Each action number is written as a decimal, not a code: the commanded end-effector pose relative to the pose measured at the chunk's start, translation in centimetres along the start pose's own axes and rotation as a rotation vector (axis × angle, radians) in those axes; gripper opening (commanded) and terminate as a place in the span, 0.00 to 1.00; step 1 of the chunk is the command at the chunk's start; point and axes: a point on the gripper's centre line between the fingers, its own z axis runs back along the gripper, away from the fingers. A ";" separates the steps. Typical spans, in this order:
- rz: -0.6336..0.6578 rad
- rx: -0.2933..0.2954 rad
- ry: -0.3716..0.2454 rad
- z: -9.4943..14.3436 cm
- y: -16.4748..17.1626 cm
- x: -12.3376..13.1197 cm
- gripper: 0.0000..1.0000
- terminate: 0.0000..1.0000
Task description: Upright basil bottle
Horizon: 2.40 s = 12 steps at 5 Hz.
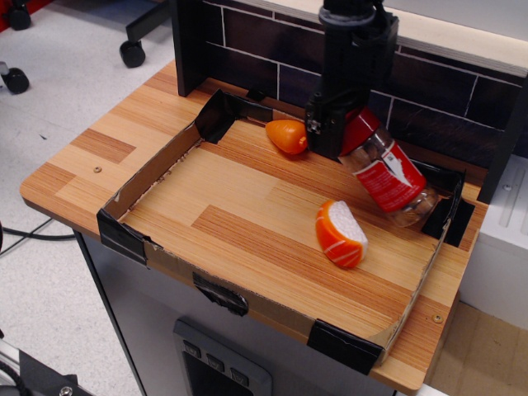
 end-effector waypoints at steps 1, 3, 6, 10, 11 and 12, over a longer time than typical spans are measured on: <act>-0.021 0.197 0.092 4.8 0.1 -0.8 0.00 0.00; -0.039 0.147 0.097 5.0 0.4 0.2 0.00 0.00; -0.082 0.099 0.205 3.8 0.5 1.8 1.00 0.00; -0.083 0.131 -0.087 11.0 0.0 1.4 1.00 0.00; -0.083 0.131 -0.087 11.0 0.0 1.4 1.00 0.00; -0.083 0.131 -0.087 11.0 0.0 1.4 1.00 1.00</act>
